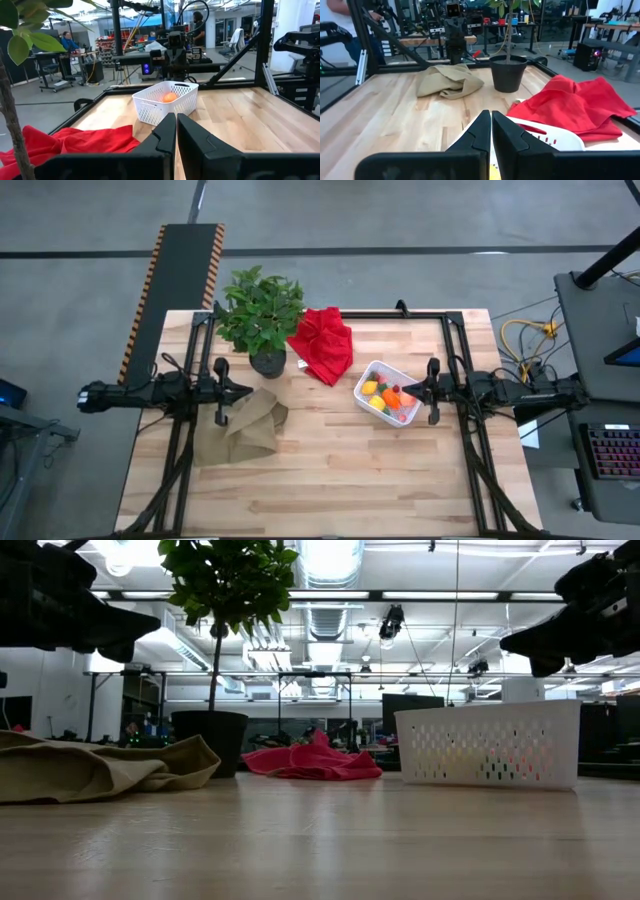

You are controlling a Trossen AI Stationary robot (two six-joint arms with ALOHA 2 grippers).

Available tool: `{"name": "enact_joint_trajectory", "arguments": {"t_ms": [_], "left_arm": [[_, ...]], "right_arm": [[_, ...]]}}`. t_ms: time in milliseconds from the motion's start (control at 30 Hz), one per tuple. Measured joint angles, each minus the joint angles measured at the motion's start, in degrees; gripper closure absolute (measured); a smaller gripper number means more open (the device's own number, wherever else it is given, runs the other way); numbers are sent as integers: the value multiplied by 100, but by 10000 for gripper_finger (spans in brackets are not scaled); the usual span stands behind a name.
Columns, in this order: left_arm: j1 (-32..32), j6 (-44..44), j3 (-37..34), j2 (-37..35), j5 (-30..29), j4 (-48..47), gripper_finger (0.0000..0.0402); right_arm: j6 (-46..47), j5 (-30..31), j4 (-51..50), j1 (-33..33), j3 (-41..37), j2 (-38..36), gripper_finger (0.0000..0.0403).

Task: Pick and placing Produce into tupperware
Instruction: Return to Home Position

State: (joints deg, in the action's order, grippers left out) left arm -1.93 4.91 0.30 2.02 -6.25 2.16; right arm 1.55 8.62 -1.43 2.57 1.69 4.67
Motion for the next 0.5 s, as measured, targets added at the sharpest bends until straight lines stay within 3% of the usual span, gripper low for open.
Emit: {"name": "enact_joint_trajectory", "arguments": {"t_ms": [500], "left_arm": [[0, -2, -2, 56, 0, 18, 402]], "right_arm": [[873, 0, 0, 1, 0, 0, 394]]}}
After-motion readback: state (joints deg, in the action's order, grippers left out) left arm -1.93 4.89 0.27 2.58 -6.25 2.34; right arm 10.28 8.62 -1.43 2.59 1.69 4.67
